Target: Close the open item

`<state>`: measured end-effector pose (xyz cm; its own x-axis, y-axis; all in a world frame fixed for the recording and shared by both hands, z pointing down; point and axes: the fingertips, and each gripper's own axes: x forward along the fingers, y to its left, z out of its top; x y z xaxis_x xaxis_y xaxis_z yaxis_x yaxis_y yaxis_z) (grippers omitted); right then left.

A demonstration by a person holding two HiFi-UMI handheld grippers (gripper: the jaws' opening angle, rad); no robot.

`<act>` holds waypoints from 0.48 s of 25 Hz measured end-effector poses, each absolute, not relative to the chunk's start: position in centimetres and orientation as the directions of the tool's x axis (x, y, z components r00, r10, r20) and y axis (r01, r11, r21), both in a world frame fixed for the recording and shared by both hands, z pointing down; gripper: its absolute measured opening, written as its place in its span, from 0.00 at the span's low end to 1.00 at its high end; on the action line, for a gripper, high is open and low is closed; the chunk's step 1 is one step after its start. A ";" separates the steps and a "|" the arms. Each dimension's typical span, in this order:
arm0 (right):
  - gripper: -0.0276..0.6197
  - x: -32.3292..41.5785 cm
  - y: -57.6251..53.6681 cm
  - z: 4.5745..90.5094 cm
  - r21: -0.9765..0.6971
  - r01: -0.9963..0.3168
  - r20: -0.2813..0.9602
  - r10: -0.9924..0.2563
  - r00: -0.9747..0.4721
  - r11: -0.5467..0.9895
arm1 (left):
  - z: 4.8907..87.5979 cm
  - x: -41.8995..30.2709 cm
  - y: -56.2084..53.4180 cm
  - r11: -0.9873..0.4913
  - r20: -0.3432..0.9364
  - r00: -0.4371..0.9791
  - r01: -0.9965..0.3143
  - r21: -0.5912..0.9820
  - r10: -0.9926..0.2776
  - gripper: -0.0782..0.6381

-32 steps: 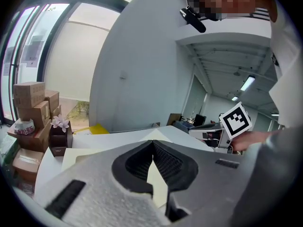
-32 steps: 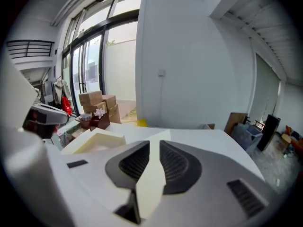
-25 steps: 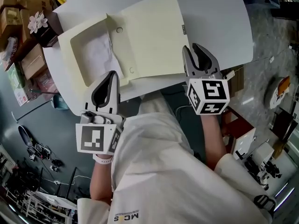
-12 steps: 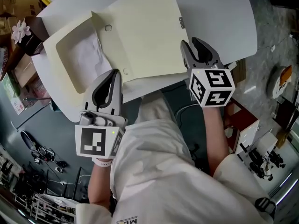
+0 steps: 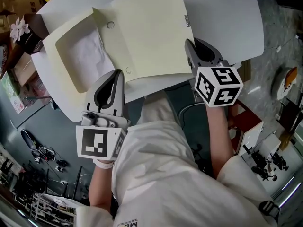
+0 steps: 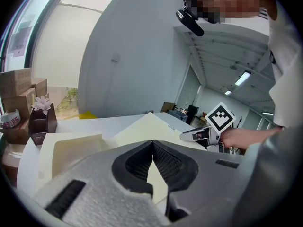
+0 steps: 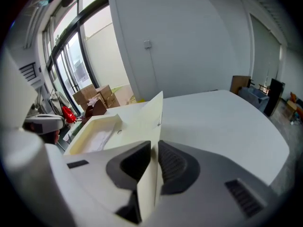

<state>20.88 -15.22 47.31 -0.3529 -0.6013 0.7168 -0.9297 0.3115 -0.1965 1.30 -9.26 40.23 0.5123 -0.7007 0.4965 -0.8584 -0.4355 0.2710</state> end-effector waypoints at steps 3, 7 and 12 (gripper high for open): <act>0.09 20.4 -15.1 46.2 -0.251 -0.921 0.701 -0.601 -0.384 0.297 | 39.9 1.4 -9.3 -0.431 0.490 0.510 -0.860 0.274 -0.707 0.15; 0.08 19.1 -14.9 44.4 -0.238 -0.913 0.682 -0.613 -0.399 0.331 | 39.3 1.2 -9.3 -0.430 0.472 0.508 -0.861 0.270 -0.720 0.15; 0.07 17.8 -15.1 41.6 -0.139 -0.908 0.666 -0.642 -0.380 0.394 | 38.3 0.5 -8.9 -0.391 0.481 0.474 -0.881 0.267 -0.738 0.15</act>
<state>17.85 -15.10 41.59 -0.3801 -0.6415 0.6663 -0.9085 0.3943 -0.1387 0.51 -8.93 38.32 0.4736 -0.7379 0.4808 -0.8807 -0.3914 0.2668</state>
